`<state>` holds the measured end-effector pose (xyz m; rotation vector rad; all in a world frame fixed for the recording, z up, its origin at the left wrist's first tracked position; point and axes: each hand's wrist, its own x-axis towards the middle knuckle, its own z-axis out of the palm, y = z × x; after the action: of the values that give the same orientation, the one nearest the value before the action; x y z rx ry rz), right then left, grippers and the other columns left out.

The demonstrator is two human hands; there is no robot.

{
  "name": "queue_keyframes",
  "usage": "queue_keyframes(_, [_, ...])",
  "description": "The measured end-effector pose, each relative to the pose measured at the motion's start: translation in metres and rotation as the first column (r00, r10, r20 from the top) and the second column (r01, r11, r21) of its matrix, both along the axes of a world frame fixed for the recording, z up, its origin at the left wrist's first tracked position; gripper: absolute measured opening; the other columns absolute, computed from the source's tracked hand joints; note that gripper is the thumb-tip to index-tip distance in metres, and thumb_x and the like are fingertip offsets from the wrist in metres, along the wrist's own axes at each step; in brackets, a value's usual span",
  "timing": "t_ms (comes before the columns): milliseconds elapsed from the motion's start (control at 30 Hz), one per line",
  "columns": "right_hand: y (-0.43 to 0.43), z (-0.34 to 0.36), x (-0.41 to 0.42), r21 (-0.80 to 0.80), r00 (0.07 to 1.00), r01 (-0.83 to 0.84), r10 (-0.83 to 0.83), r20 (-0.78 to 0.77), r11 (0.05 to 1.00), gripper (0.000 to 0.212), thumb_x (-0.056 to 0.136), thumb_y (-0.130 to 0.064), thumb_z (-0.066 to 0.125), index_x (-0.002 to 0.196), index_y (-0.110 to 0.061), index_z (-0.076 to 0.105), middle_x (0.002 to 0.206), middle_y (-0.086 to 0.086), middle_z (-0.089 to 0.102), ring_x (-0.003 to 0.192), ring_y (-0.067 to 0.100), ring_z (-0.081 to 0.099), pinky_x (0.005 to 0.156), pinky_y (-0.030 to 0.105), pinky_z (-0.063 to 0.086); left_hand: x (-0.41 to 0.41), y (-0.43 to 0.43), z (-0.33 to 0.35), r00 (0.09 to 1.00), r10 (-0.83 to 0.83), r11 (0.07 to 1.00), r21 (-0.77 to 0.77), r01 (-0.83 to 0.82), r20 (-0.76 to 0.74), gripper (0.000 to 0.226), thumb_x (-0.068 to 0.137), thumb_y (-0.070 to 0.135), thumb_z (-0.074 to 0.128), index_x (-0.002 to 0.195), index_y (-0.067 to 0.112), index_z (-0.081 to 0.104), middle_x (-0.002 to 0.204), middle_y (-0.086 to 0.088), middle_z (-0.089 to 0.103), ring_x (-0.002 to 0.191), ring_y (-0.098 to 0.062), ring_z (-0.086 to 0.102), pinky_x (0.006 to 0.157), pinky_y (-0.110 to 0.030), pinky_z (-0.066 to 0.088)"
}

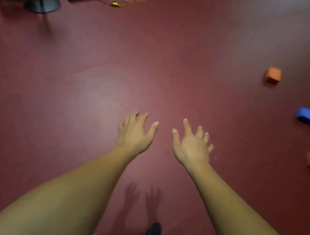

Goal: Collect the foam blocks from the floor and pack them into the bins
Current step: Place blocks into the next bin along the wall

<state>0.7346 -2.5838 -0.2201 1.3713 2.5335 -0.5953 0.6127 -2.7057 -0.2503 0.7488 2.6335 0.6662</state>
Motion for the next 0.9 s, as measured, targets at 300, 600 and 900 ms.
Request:
queue_keyframes(300, [0.226,-0.018,0.137,-0.029,0.908,0.418,-0.417,0.027,0.908,0.067,0.1,-0.065,0.028,0.161,-0.04,0.012,0.168,0.017,0.011,0.153,0.042,0.007,0.118,0.064,0.011,0.102,0.281,-0.013,0.899,-0.439,0.899,-0.011,0.439,0.004,0.062,0.101,0.061,0.037,0.15,0.023,0.045,0.155,-0.006,0.037,0.145,-0.027,0.029,0.116,-0.046,0.024])
queue_keyframes(600, [0.456,-0.041,0.169,-0.053,0.771,0.637,-0.633,0.071,0.769,0.067,0.101,-0.065,0.026,0.161,-0.041,0.01,0.168,0.017,0.008,0.154,0.041,0.004,0.12,0.063,0.01,0.127,0.559,-0.044,0.715,-0.699,0.714,-0.045,0.699,0.024,0.062,0.101,0.061,0.035,0.15,0.023,0.044,0.155,-0.006,0.037,0.144,-0.027,0.03,0.115,-0.047,0.025])
queue_keyframes(900, [0.66,-0.016,0.225,-0.027,0.582,0.813,-0.812,0.034,0.582,0.067,0.101,-0.065,0.029,0.161,-0.041,0.011,0.168,0.017,0.008,0.154,0.04,0.004,0.12,0.063,0.01,0.177,0.812,-0.012,0.539,-0.842,0.54,-0.024,0.842,-0.026,0.065,0.1,0.063,0.035,0.151,0.024,0.042,0.156,-0.006,0.035,0.144,-0.027,0.029,0.116,-0.047,0.023])
